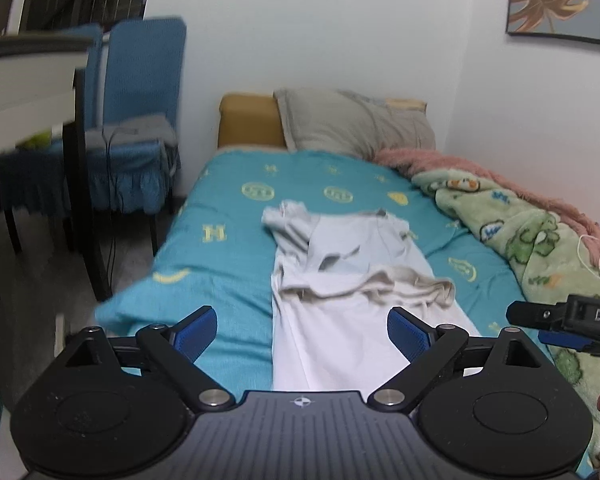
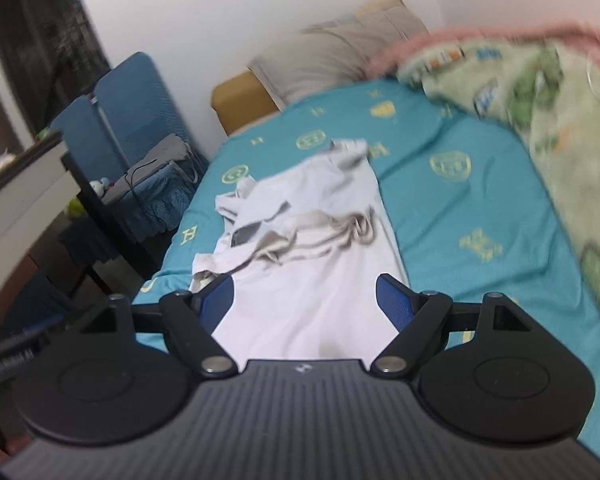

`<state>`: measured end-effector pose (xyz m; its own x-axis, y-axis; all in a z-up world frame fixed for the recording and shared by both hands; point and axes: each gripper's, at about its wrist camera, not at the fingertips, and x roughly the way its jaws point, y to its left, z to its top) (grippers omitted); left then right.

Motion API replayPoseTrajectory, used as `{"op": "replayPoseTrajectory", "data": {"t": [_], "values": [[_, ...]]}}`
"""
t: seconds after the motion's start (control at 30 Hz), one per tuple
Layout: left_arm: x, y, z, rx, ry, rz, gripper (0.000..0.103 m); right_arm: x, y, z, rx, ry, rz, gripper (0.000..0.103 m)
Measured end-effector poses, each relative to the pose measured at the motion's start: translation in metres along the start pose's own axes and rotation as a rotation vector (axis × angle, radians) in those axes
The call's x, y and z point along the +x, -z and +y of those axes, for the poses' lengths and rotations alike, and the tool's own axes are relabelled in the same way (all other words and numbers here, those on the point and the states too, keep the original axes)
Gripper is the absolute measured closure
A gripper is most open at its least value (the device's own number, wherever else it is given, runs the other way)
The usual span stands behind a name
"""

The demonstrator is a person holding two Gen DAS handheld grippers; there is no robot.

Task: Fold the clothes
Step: 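Open both grippers and release the folded hem onto the shirt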

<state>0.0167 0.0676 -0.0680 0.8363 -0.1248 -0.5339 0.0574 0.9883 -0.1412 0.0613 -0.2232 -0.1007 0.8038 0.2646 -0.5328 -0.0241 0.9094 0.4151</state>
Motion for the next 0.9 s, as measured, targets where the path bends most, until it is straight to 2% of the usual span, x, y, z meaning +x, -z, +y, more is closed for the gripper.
{"op": "replayPoseTrajectory", "data": {"t": [0.13,0.27,0.43,0.67,0.9], "values": [[0.006,0.003,0.003,-0.045,0.005,0.045,0.008,0.006,0.005,-0.011,0.084,-0.006,0.047,0.023],[0.013,0.012,-0.002,-0.043,-0.012,0.081,0.007,0.012,0.010,-0.026,0.185,-0.006,0.105,0.023],[0.022,0.020,-0.011,-0.022,-0.032,0.131,0.007,0.023,0.019,-0.054,0.375,0.004,0.185,0.023],[0.025,0.023,-0.018,-0.021,-0.007,0.152,0.007,0.034,0.035,-0.083,0.626,-0.032,0.257,0.022],[0.027,0.024,-0.016,-0.103,0.056,0.190,0.007,0.036,0.051,-0.099,0.834,-0.086,0.296,0.022]]}}
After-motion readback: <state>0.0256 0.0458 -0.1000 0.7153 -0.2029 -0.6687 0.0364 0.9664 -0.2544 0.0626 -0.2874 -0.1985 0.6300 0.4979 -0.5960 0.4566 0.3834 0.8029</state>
